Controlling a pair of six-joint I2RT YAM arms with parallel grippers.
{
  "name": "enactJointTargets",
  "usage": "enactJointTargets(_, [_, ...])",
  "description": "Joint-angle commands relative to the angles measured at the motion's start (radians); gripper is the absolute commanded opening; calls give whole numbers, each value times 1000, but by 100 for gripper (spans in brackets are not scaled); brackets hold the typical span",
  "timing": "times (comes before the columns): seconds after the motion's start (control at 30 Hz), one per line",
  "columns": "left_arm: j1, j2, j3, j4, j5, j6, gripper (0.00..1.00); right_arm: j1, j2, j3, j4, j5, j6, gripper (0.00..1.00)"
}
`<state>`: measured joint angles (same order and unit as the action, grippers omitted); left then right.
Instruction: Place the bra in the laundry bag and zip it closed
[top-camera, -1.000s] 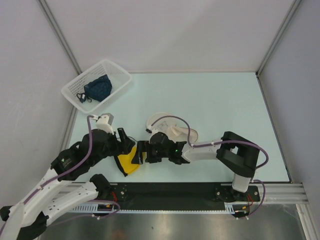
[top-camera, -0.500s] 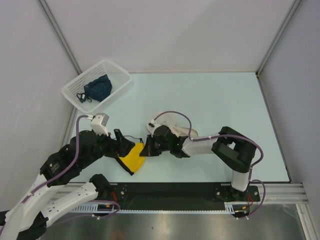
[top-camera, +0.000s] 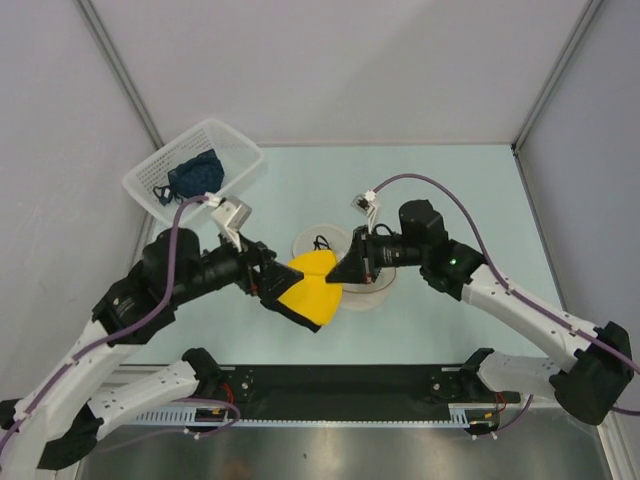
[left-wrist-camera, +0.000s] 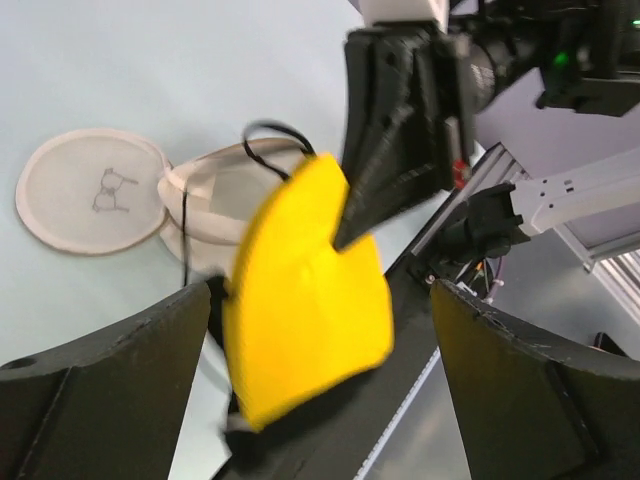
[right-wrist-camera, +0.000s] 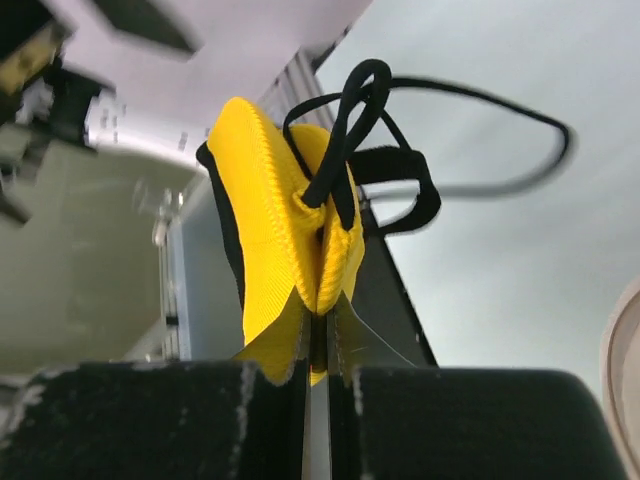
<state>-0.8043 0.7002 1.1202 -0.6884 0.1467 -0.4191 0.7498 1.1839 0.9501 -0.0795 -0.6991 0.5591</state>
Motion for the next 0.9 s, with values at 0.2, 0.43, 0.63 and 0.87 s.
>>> enactJointTargets(0.2, [5,188,126,101,400,135,94,-9,-188,81,-443,-226,-323,0])
enactJointTargets(0.43, [-3,188,-28,148,591,106,91,-7,-218,75,-509,-339,-398,0])
enactJointTargets(0.63, [-67,232,-92,240,628,40,94,6,-193,114,-568,-387,-462,0])
enactJointTargets(0.87, [-107,289,-131,420,738,-81,91,92,-156,151,-580,-341,-475,0])
